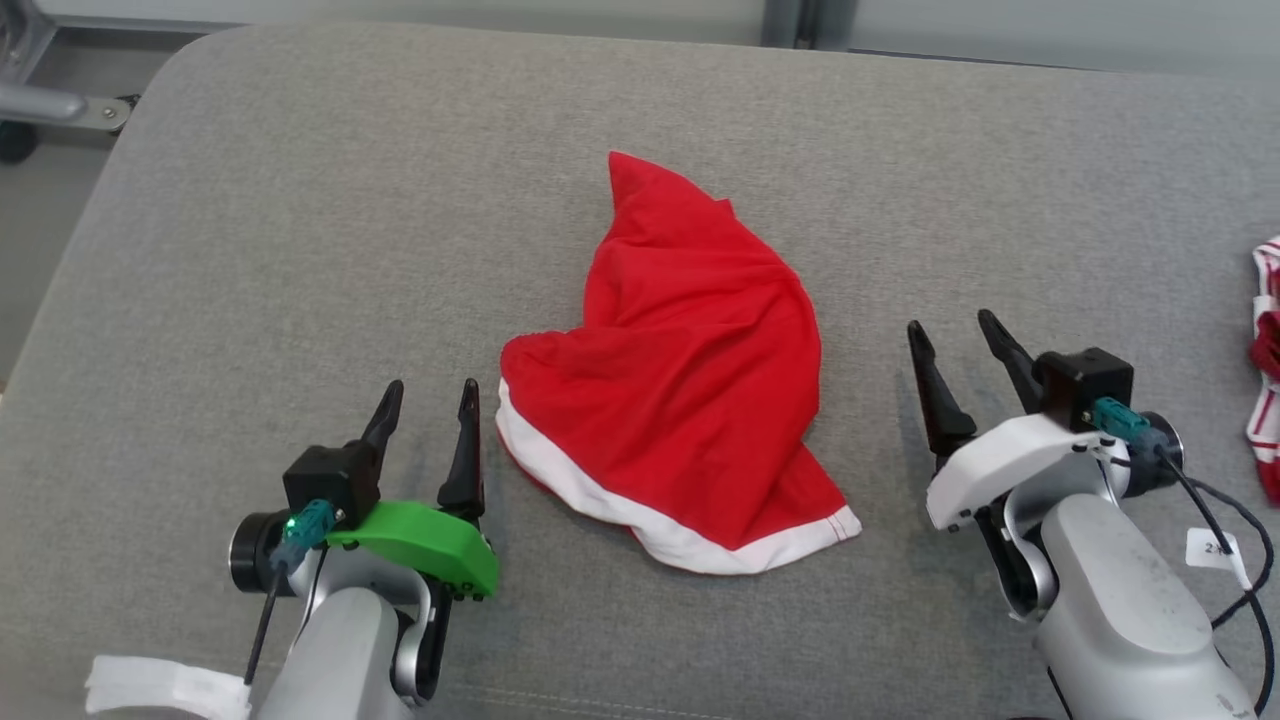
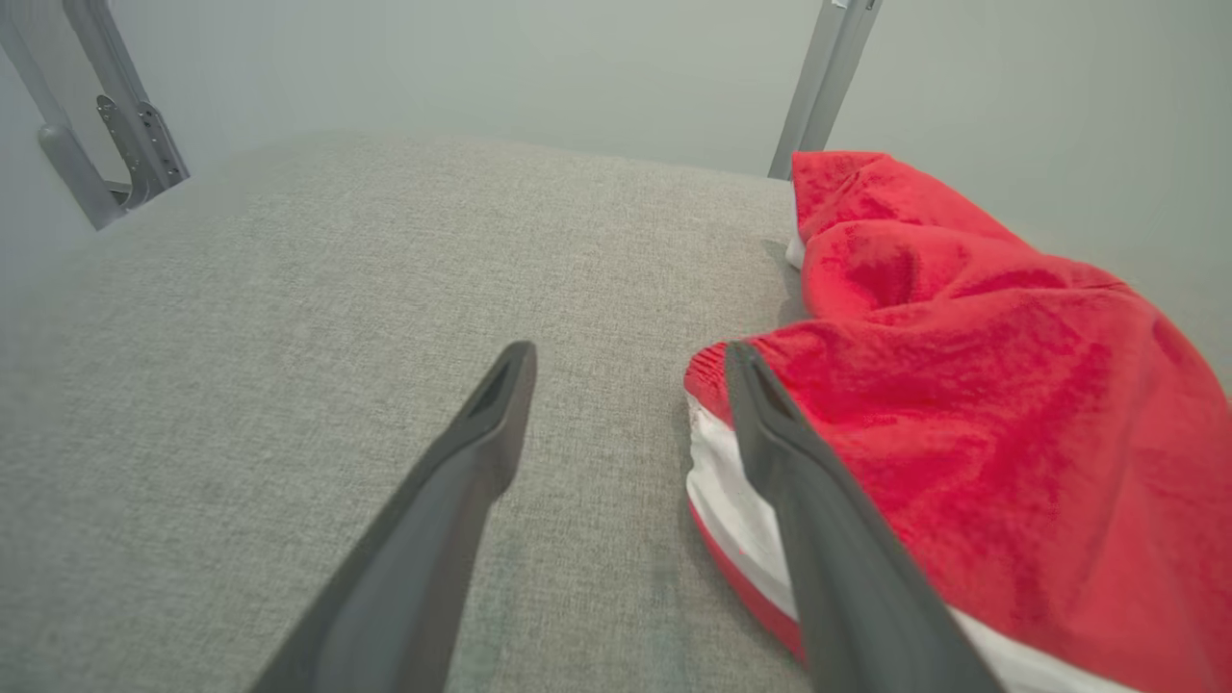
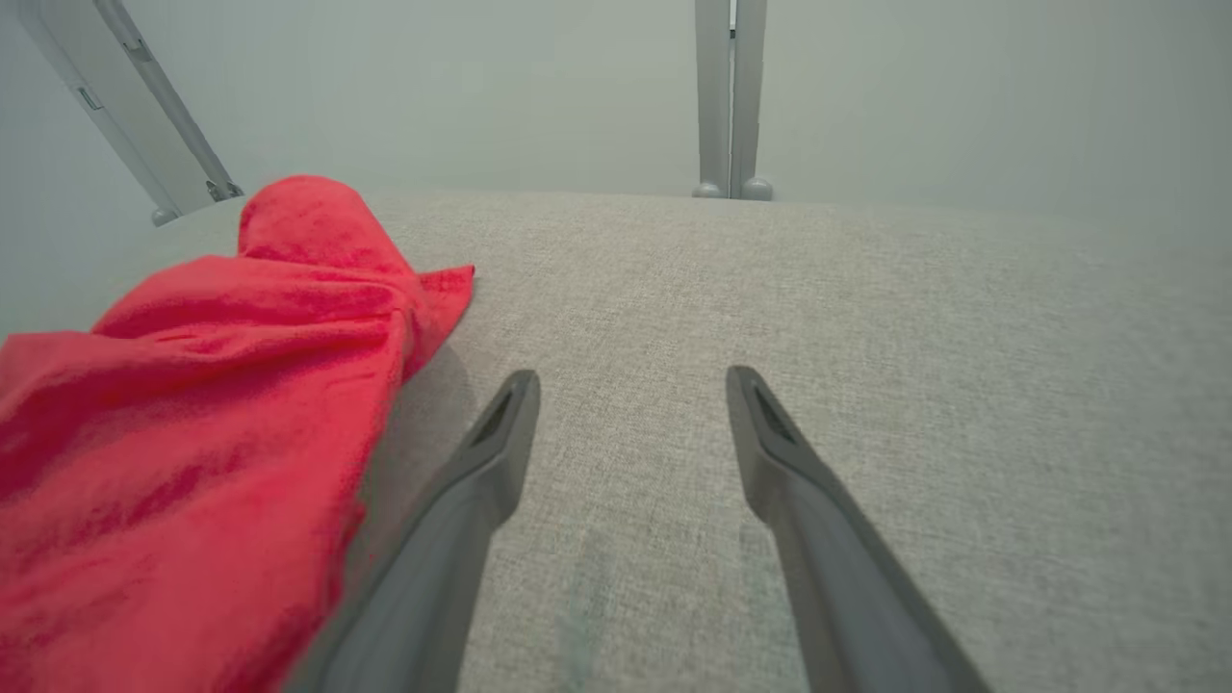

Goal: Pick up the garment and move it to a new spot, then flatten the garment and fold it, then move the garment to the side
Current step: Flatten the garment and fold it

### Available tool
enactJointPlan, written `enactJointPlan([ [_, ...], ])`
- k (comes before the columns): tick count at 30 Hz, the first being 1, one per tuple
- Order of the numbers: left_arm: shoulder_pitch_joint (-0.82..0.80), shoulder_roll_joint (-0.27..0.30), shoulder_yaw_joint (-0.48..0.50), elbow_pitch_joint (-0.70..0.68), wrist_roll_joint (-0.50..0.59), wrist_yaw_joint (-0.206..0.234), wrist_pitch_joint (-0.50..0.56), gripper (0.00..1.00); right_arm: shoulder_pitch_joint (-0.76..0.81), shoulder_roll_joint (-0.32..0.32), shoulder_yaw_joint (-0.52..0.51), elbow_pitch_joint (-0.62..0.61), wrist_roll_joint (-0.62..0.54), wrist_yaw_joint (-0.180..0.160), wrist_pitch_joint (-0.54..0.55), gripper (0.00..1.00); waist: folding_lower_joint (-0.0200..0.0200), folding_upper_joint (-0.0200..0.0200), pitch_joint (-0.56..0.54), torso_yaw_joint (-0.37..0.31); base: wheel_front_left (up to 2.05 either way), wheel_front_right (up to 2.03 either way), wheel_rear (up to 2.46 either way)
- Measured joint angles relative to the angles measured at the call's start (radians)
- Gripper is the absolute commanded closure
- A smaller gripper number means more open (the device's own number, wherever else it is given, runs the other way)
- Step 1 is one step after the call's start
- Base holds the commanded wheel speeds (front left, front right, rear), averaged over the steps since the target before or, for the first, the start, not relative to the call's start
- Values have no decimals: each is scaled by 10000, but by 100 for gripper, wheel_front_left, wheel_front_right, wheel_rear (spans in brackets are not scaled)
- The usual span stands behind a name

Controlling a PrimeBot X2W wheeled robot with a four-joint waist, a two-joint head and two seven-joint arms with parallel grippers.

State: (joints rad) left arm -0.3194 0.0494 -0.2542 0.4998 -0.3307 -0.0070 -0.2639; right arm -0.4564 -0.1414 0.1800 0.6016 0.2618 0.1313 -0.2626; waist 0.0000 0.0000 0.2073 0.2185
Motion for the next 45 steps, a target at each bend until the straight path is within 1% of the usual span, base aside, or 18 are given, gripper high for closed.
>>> enactJointPlan([
  [6, -777, 42, 387, 1555, 96, -385, 0, 0, 662, 27, -255, -600, 48, 0, 0, 0, 0, 0, -18, -750, 0, 0, 0],
  [9, -1108, 88, 518, 2165, 161, -479, 0, 0, 869, 77, -265, -855, 79, 0, 0, 0, 0, 0, 2, -1111, 0, 0, 0],
  [13, -1342, 100, 548, 2778, 165, -723, 2, 0, 1024, 96, -257, -1062, 92, 0, -2, 0, 0, 0, 50, -1528, 0, 0, 0],
  [18, -1617, 96, 510, 3484, 337, -752, 0, 0, 1043, 69, -276, -1218, 90, 0, 0, 0, 0, 0, 152, -1874, 0, 0, 0],
  [19, -1672, 94, 541, 3545, 343, -715, 0, 9, 1040, 65, -274, -1241, 90, 0, -2, 0, 0, 0, 182, -1914, 0, 0, 0],
  [20, -1719, 102, 570, 3595, 385, -675, 0, 58, 1038, 67, -270, -1273, 88, 0, -2, 0, 0, 0, 210, -1947, 0, 0, 0],
  [21, -1763, 113, 585, 3653, 458, -616, 0, 58, 1032, 71, -261, -1317, 84, 0, -2, 0, 0, 0, 234, -1978, 0, 0, 0],
  [22, -1800, 117, 608, 3682, 499, -585, 0, 100, 1019, 73, -259, -1358, 75, 0, -2, 0, 0, 0, 257, -2002, 0, 0, 0],
  [28, -1832, 111, 832, 3847, 742, -73, 0, 100, 1009, 119, -182, -1530, 44, 0, -2, 0, 0, 0, 300, -1940, 0, 0, 0],
  [31, -1811, 123, 1072, 3724, 840, 349, 0, 100, 1011, 136, -79, -1555, 48, 0, -2, 0, 0, 0, 287, -1816, 0, 0, 0],
  [35, -1575, 221, 1436, 3641, 905, 926, 0, 100, 1010, 171, 320, -1534, 192, 0, -2, 0, 0, 0, 274, -1657, 0, 0, 0],
  [38, -1450, 215, 1547, 3626, 963, 1047, 0, 100, 1009, 176, 982, -1503, 468, 0, 0, 0, 0, 0, 278, -1585, 0, 0, 0],
  [39, -1437, 199, 1593, 3540, 963, 1060, 0, 62, 1010, 173, 1187, -1492, 560, 2, -2, 0, 0, 0, 276, -1567, 0, 0, 0],
  [40, -1429, 198, 1659, 3438, 963, 1078, 0, 0, 1010, 155, 1388, -1490, 656, 0, -2, 0, 0, 0, 270, -1551, 0, 0, 0],
  [45, -1249, 113, 1783, 2905, 1043, 1126, 2, 0, 960, -25, 2382, -1415, 1214, -2, 63, 0, 0, 0, 221, -1411, 0, 0, 0],
])
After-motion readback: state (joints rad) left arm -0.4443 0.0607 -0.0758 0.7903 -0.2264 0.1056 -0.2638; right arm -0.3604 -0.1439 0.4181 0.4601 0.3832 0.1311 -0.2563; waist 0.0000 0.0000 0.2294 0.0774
